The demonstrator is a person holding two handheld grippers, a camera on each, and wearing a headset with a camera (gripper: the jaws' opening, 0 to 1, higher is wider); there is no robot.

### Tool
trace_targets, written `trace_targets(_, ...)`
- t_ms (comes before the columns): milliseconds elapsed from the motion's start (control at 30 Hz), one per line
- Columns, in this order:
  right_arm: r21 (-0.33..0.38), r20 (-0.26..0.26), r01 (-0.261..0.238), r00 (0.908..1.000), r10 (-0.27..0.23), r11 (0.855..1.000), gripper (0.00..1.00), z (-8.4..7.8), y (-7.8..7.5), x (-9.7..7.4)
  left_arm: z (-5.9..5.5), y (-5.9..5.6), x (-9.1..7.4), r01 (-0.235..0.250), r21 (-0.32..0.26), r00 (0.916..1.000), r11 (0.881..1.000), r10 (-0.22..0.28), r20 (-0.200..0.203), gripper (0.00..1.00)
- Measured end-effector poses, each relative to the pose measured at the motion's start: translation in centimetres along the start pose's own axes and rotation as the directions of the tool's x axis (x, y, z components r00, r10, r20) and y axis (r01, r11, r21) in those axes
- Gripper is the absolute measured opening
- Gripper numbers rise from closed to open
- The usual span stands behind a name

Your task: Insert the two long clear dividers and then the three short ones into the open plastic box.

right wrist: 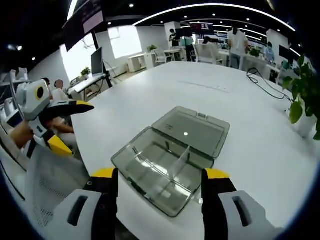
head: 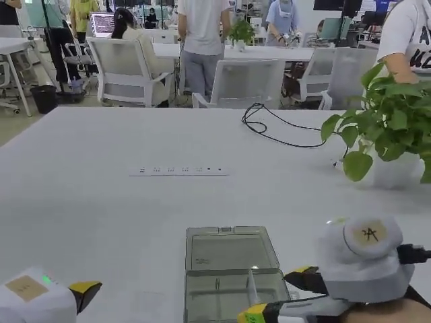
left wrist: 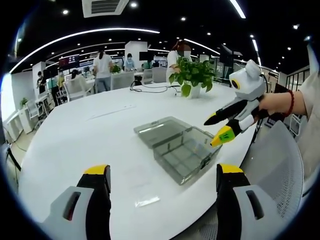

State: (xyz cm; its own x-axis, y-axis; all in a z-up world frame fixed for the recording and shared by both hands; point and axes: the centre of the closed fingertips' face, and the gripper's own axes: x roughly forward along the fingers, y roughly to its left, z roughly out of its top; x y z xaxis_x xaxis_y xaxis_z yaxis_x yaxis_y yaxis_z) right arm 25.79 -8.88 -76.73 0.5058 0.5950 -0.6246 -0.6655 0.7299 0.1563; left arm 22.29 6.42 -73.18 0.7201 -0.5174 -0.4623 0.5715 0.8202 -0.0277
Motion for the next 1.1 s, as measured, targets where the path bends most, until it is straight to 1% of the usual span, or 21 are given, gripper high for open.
trace_targets(100, -0.008, 0.021, 0.0, 0.9998, 0.0, 1.0, 0.73, -0.3, -0.4, -0.7, -0.1, 0.1, -0.2, -0.007, 0.005, 0.9999, 1.0, 0.007, -0.007, 0.89)
trace_targets(233, -0.016, 0.029, -0.01, 0.9995, 0.011, 1.0, 0.78, -0.9, -0.5, -1.4, -0.3, 0.2, -0.4, -0.013, 0.005, 0.9998, 1.0, 0.013, -0.012, 0.88)
trace_targets(333, -0.021, 0.038, -0.01, 0.9992, 0.01, 1.0, 0.79, -1.1, -0.7, -1.8, -0.3, 0.3, -0.5, -0.023, -0.005, 0.9996, 1.0, 0.023, -0.014, 0.88)
trace_targets(400, -0.034, 0.052, -0.006, 0.9986, 0.007, 0.999, 0.79, -1.0, -0.8, -2.1, -0.4, 0.4, -0.5, -0.026, -0.015, 0.9995, 1.0, 0.026, -0.02, 0.87)
trace_targets(500, -0.028, 0.065, -0.004, 0.9978, 0.006, 1.0, 0.79, -0.9, -1.0, -2.4, -0.4, 0.7, -0.5, -0.042, -0.026, 0.9987, 0.999, 0.042, -0.03, 0.85)
trace_targets(600, -0.034, 0.083, -0.004, 0.9965, 0.007, 0.999, 0.79, -0.6, -0.9, -2.8, -0.9, 1.2, -0.3, -0.058, -0.031, 0.9964, 0.998, 0.056, -0.064, 0.81)
trace_targets(700, -0.026, 0.096, -0.006, 0.9953, 0.009, 1.0, 0.79, -0.5, -0.8, -3.1, -1.3, 1.6, 0.0, -0.071, -0.038, 0.9935, 0.997, 0.067, -0.092, 0.79)
trace_targets(767, -0.029, 0.104, -0.005, 0.9945, 0.008, 1.0, 0.79, -0.4, -0.7, -3.2, -1.7, 1.9, 0.1, -0.083, -0.049, 0.9895, 0.995, 0.076, -0.122, 0.77)
trace_targets(800, -0.034, 0.104, -0.004, 0.9945, 0.007, 0.999, 0.79, -0.4, -0.6, -3.3, -1.8, 2.0, 0.3, -0.083, -0.05, 0.9889, 0.995, 0.076, -0.128, 0.75)
trace_targets(867, -0.06, 0.102, 0.003, 0.9947, 0.004, 0.998, 0.78, -0.4, -0.5, -3.4, -2.4, 2.4, 0.6, -0.092, -0.06, 0.9827, 0.994, 0.081, -0.167, 0.73)
trace_targets(933, -0.063, 0.107, 0.0, 0.9942, 0.007, 0.998, 0.78, -0.4, -0.3, -3.5, -2.7, 2.7, 0.8, -0.099, -0.059, 0.9783, 0.993, 0.087, -0.188, 0.71)
trace_targets(1033, -0.074, 0.113, 0.003, 0.9935, 0.005, 0.997, 0.78, -0.3, -0.2, -3.7, -3.6, 3.2, 1.3, -0.12, -0.066, 0.9672, 0.991, 0.102, -0.233, 0.68)
trace_targets(1100, -0.077, 0.122, 0.004, 0.9925, 0.006, 0.997, 0.78, -0.2, -0.2, -3.8, -4.1, 3.3, 1.7, -0.119, -0.074, 0.9619, 0.99, 0.097, -0.255, 0.67)
